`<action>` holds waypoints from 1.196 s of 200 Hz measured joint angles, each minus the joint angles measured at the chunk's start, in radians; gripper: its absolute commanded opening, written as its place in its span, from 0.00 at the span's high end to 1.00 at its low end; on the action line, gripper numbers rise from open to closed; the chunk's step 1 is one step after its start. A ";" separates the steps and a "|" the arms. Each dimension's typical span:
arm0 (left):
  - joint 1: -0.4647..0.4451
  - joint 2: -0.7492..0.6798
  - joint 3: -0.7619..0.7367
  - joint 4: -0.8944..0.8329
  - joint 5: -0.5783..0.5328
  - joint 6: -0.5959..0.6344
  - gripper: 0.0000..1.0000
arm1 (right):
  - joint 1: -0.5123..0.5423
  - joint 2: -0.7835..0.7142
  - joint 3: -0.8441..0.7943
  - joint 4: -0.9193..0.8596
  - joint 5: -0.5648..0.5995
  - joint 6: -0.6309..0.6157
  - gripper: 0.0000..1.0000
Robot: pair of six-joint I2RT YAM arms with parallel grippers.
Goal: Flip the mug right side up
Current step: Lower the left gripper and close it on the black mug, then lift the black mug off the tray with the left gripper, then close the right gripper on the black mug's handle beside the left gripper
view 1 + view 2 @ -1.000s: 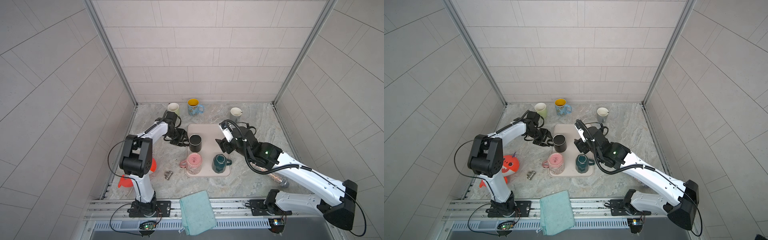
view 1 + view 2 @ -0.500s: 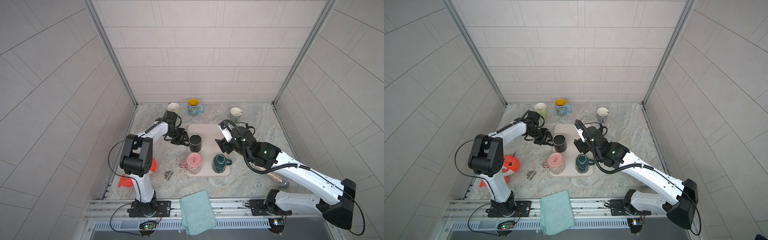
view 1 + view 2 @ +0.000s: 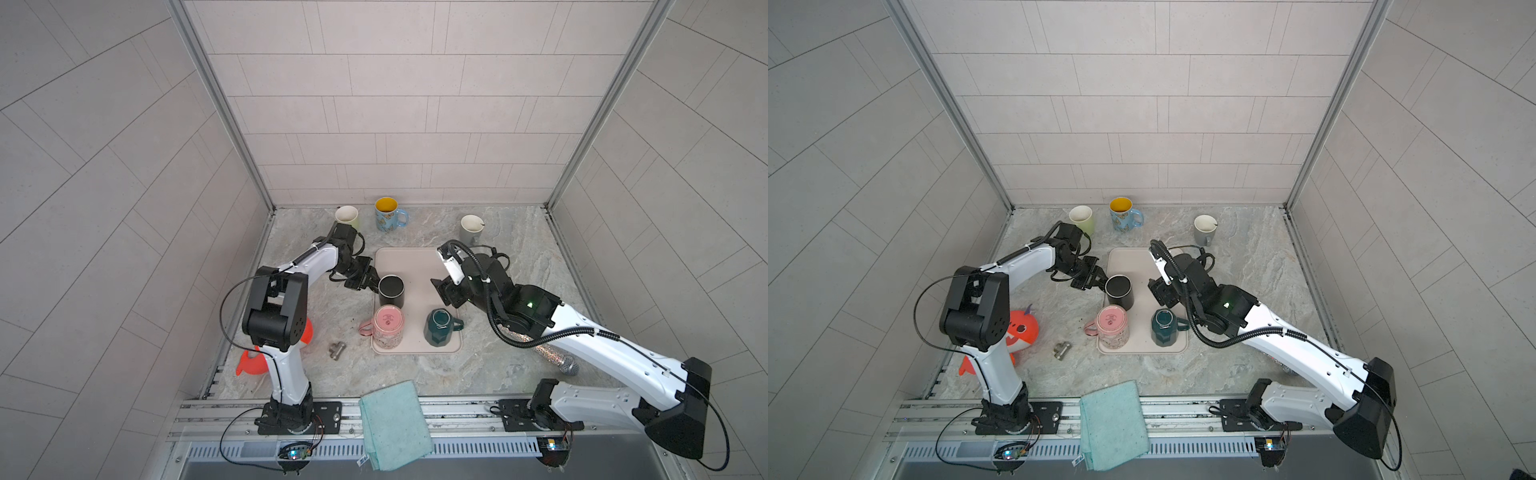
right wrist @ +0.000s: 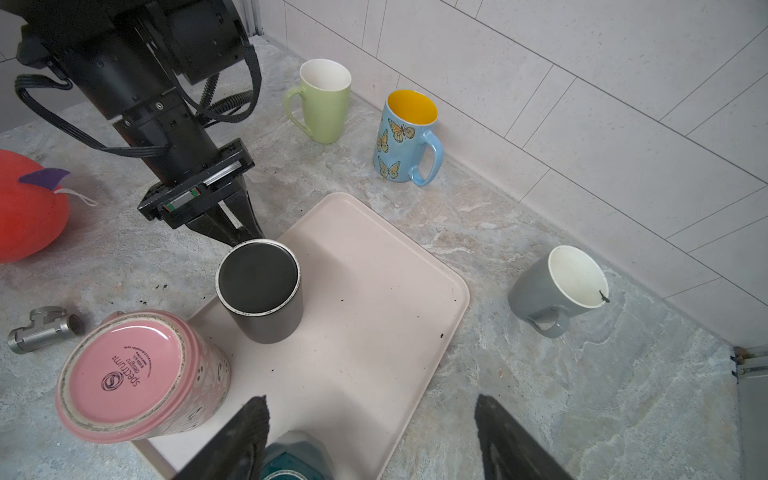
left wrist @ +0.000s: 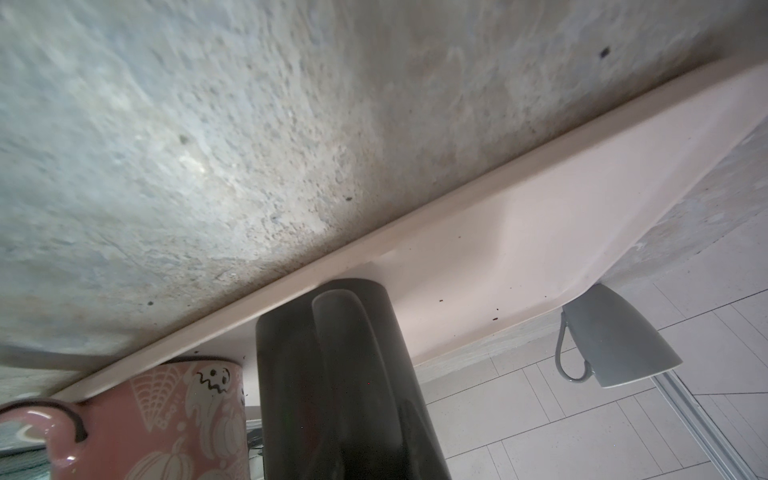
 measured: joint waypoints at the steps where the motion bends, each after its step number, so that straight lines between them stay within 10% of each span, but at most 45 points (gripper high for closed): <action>1: 0.000 0.000 0.000 0.001 0.000 0.000 1.00 | 0.000 0.000 0.000 0.000 0.000 0.000 0.21; 137: -0.023 -0.172 0.032 0.274 -0.069 0.203 1.00 | -0.005 0.000 0.000 0.000 0.016 0.000 0.21; 239: -0.159 -0.423 -0.105 0.391 -0.138 0.755 1.00 | -0.011 0.000 0.145 -0.106 0.014 0.022 0.24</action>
